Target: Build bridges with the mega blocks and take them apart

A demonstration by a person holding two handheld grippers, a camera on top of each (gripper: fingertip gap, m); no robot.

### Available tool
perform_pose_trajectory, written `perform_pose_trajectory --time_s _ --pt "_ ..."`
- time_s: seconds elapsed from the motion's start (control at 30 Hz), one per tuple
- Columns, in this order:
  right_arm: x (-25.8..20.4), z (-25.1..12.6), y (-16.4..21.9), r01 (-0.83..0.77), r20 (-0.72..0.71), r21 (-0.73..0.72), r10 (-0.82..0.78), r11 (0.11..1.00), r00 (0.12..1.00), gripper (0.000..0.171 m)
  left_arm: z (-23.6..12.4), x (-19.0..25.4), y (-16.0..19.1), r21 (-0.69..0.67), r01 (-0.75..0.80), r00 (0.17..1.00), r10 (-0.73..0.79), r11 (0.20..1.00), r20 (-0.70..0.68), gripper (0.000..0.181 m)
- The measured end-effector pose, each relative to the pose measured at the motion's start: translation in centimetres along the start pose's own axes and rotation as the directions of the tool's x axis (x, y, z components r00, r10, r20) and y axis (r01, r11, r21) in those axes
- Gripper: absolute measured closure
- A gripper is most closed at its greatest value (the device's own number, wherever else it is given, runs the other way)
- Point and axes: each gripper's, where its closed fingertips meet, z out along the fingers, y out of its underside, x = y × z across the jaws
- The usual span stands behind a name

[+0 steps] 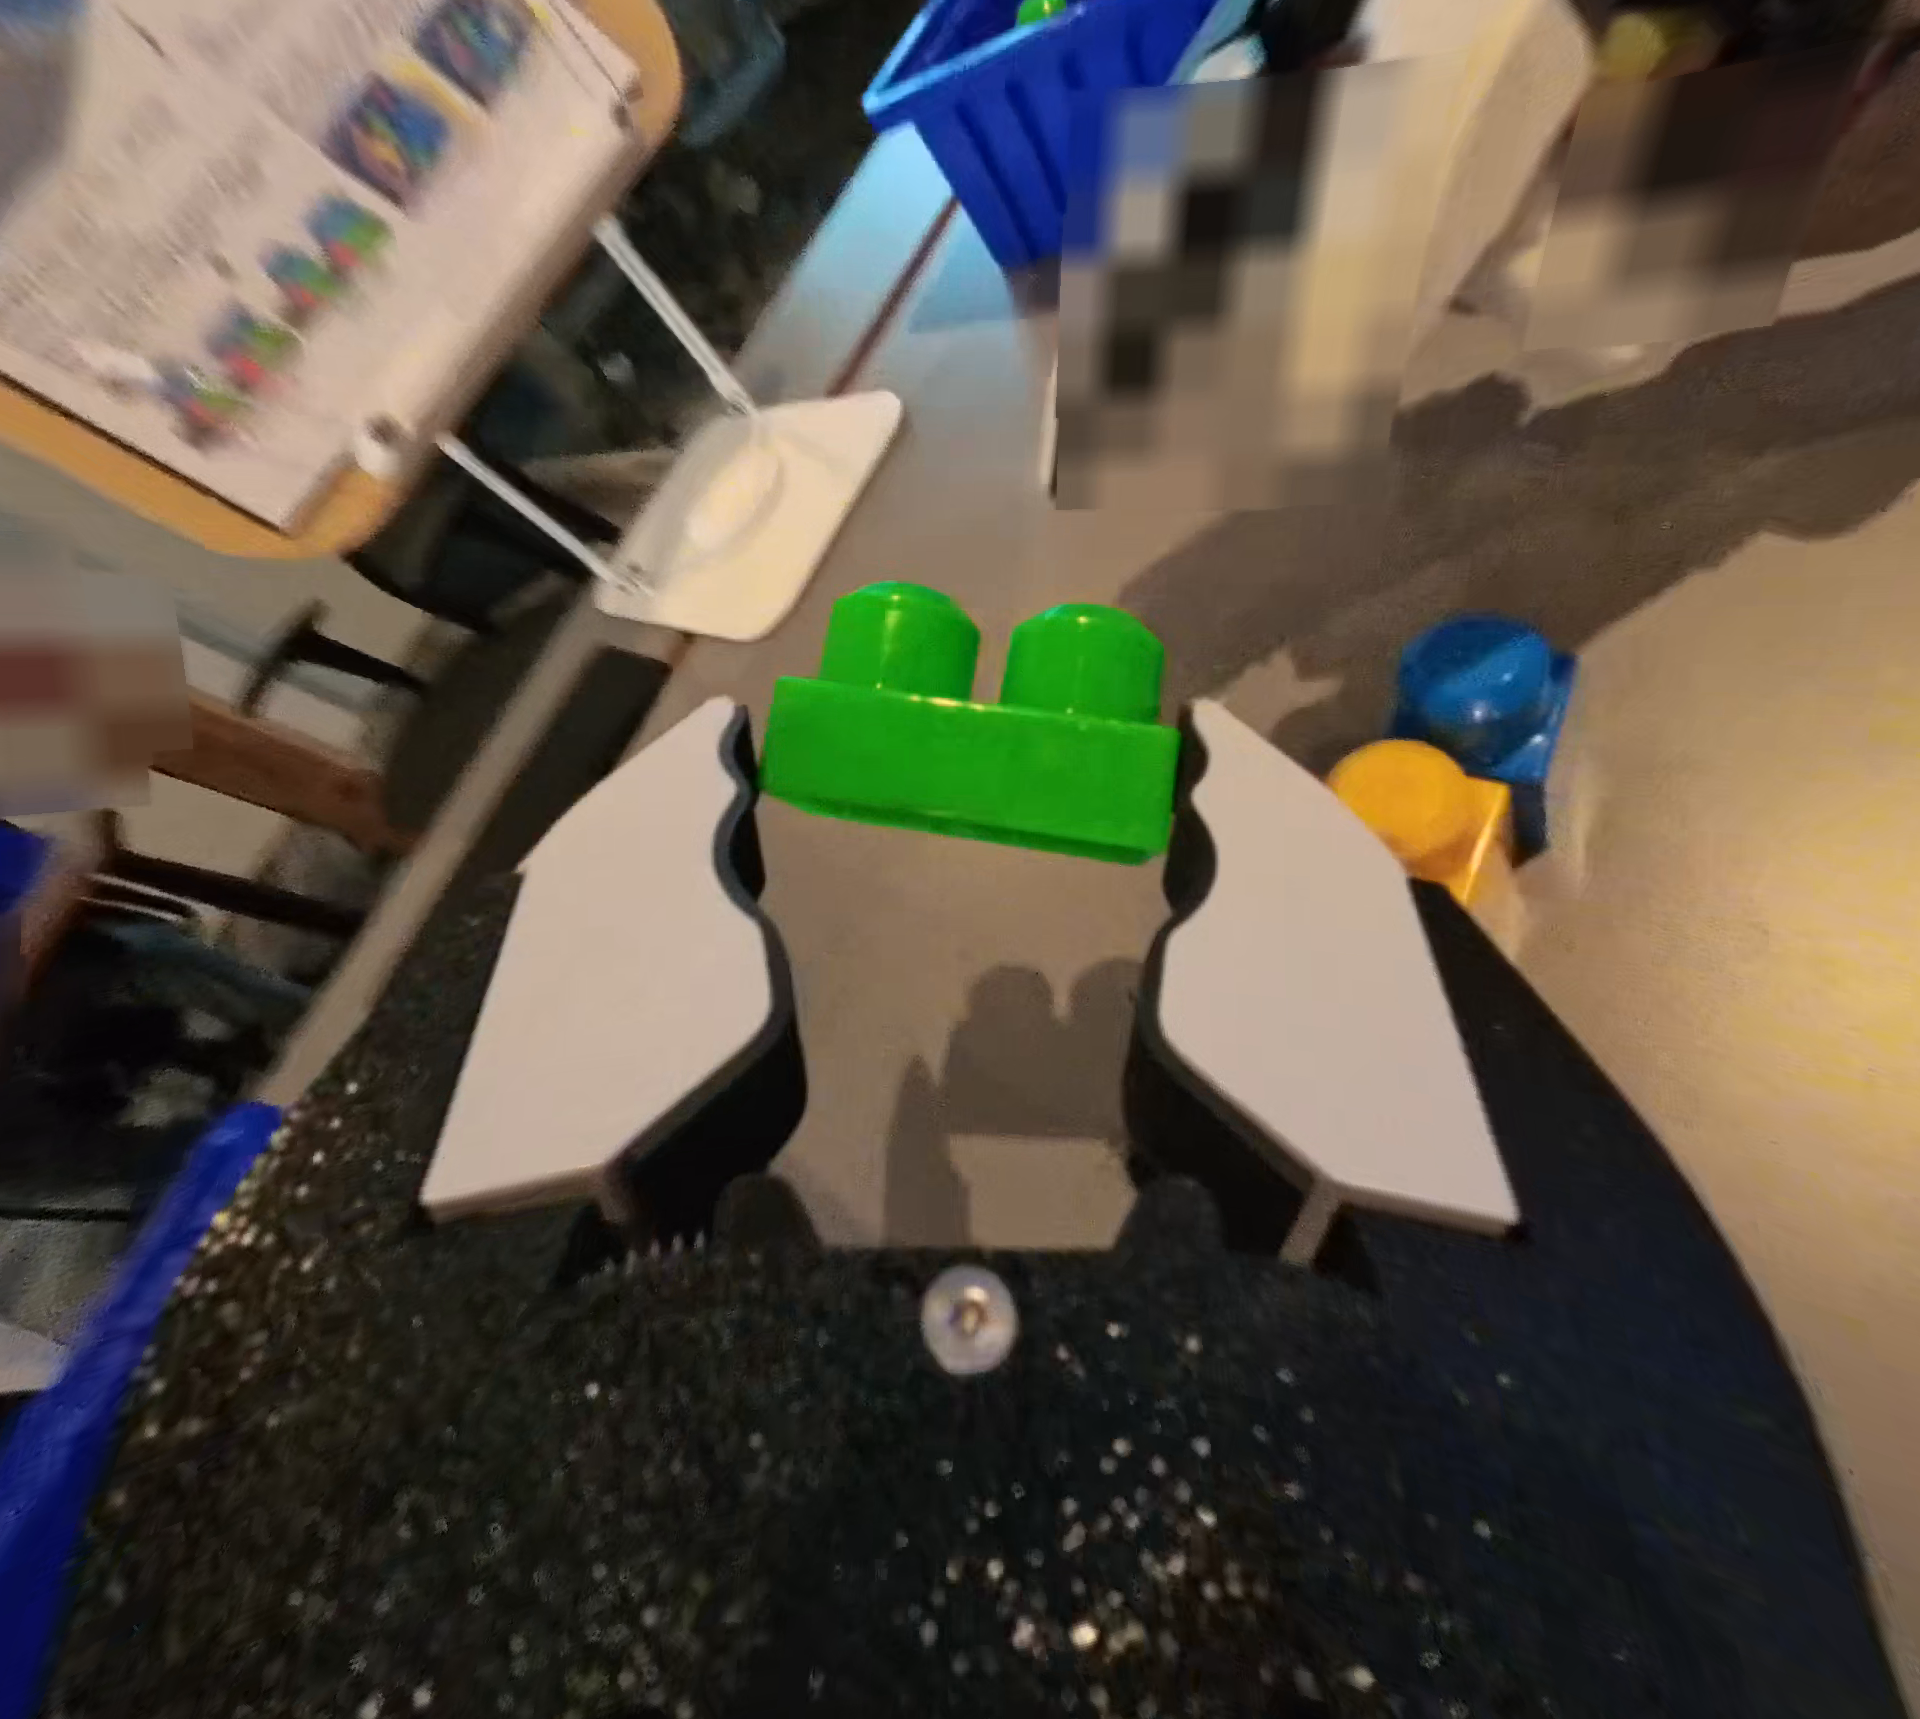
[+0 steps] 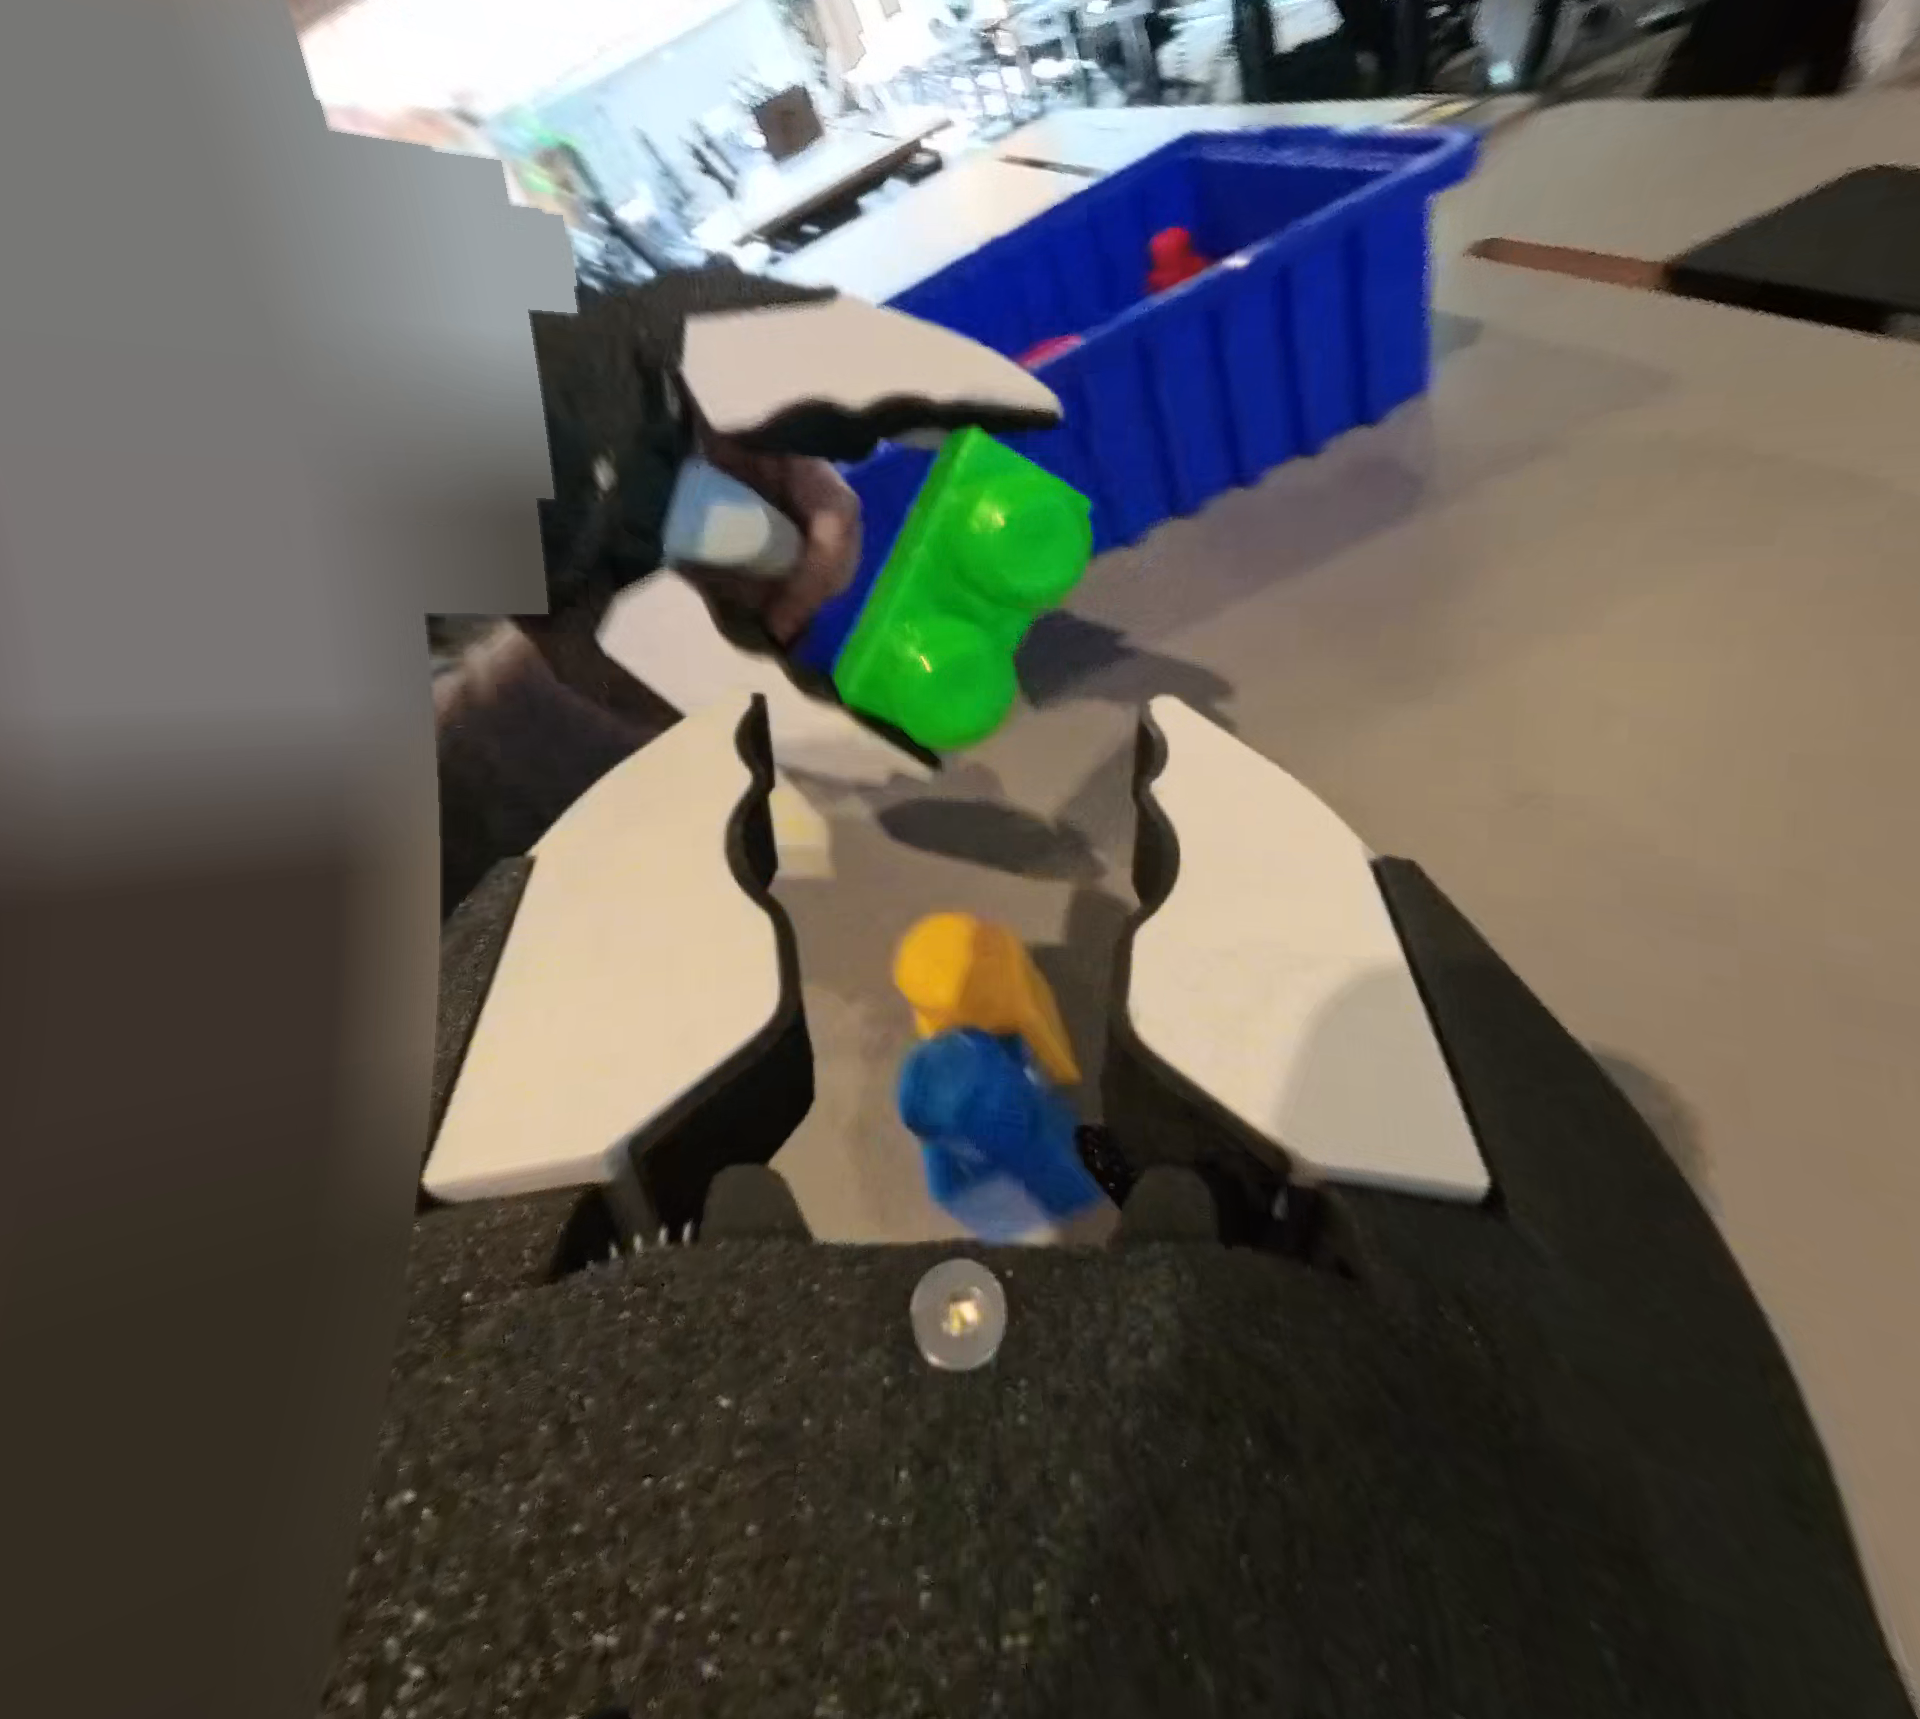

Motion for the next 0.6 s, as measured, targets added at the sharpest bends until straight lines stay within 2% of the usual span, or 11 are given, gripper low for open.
perform_pose_trajectory --time_s 0.07,0.17,0.23,0.33,0.37,0.4,0.43,0.47,0.5,0.6 --pt "-0.9 0.9 -1.1 -0.074 0.069 -0.014 0.075 0.997 0.995 0.103 -0.1 0.3 -1.0 -0.011 -0.121 0.992 0.122 0.993 0.046 0.105" --pt "-1.2 2.1 -0.7 -0.102 0.081 -0.117 0.111 0.988 0.991 0.109 0.0 1.4 -2.4 -0.005 -0.239 0.967 0.238 0.971 0.085 0.105" --pt "-1.2 2.3 0.0 -0.089 0.059 -0.183 0.102 0.979 0.993 0.132 0.2 2.1 -3.1 0.009 -0.249 0.965 0.248 0.968 0.084 0.105" --pt "-1.8 1.4 -0.3 -0.076 0.081 -0.222 0.096 0.972 0.992 0.135 -0.1 2.2 -3.7 0.041 -0.207 0.974 0.202 0.978 0.101 0.104" --pt "-1.6 0.8 -0.1 -0.045 0.059 -0.258 0.062 0.965 0.996 0.135 -0.2 2.3 -3.4 0.024 -0.178 0.981 0.175 0.984 0.08 0.095" --pt "-1.5 0.2 0.1 -0.005 0.044 -0.305 0.019 0.952 0.999 0.135 -0.3 2.7 -2.7 -0.001 -0.131 0.991 0.131 0.991 0.021 0.073" --pt "-1.7 -0.4 0.6 0.05 0.051 -0.371 -0.034 0.927 0.998 0.135 -0.6 3.2 -2.0 -0.011 -0.062 0.997 0.061 0.998 -0.048 0.056" --pt "-2.1 -1.0 1.4 0.125 0.077 -0.455 -0.101 0.882 0.992 0.135 -0.9 3.6 -1.5 0.001 0.012 0.995 -0.012 1.0 -0.102 0.047" --pt "-2.3 -1.4 2.3 0.188 0.088 -0.538 -0.168 0.822 0.982 0.135 -1.4 3.8 -1.0 0.027 0.078 0.987 -0.073 0.997 -0.14 0.046" --pt "-1.8 -1.6 4.1 0.289 0.088 -0.729 -0.335 0.62 0.938 0.135 -2.8 3.7 0.1 0.109 0.235 0.961 -0.214 0.966 -0.175 0.06"
